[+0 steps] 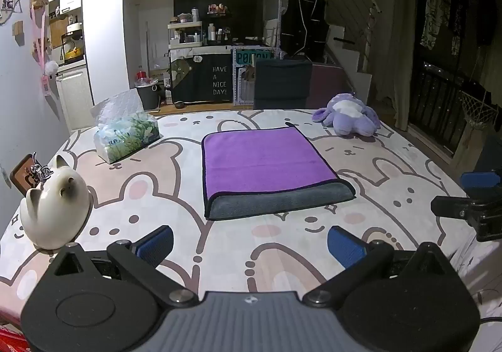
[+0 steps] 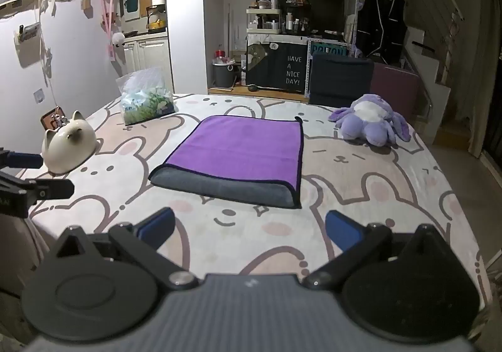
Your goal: Fold towel
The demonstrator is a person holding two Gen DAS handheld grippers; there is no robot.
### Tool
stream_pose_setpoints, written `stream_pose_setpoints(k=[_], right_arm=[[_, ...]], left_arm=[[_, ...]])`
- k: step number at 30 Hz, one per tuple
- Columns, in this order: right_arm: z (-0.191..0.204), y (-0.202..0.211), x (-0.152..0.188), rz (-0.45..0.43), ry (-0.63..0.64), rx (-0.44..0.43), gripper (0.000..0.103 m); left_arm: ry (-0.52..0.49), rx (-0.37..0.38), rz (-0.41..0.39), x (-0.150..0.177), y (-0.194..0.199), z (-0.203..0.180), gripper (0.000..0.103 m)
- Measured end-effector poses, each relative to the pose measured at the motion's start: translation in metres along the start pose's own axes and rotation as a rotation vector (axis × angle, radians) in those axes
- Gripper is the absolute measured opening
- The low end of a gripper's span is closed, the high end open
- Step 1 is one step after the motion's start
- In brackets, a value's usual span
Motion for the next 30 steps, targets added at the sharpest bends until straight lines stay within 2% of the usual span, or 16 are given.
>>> stream_pose_setpoints(k=[30], right_arm=[[-0.0003, -0.0005, -0.0007, -0.003, -0.002, -0.007, 0.103]], left_arm=[[0.005, 0.005, 0.005, -0.0001, 0.0001, -0.0006, 0.103]])
Point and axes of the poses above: each gripper's, at about its wrist camera, not at the fingertips, and y roughly against the way its jaws point, z to its left, x to its underside, the point moved 4 cm from there along -y, roughly the way its jaws point
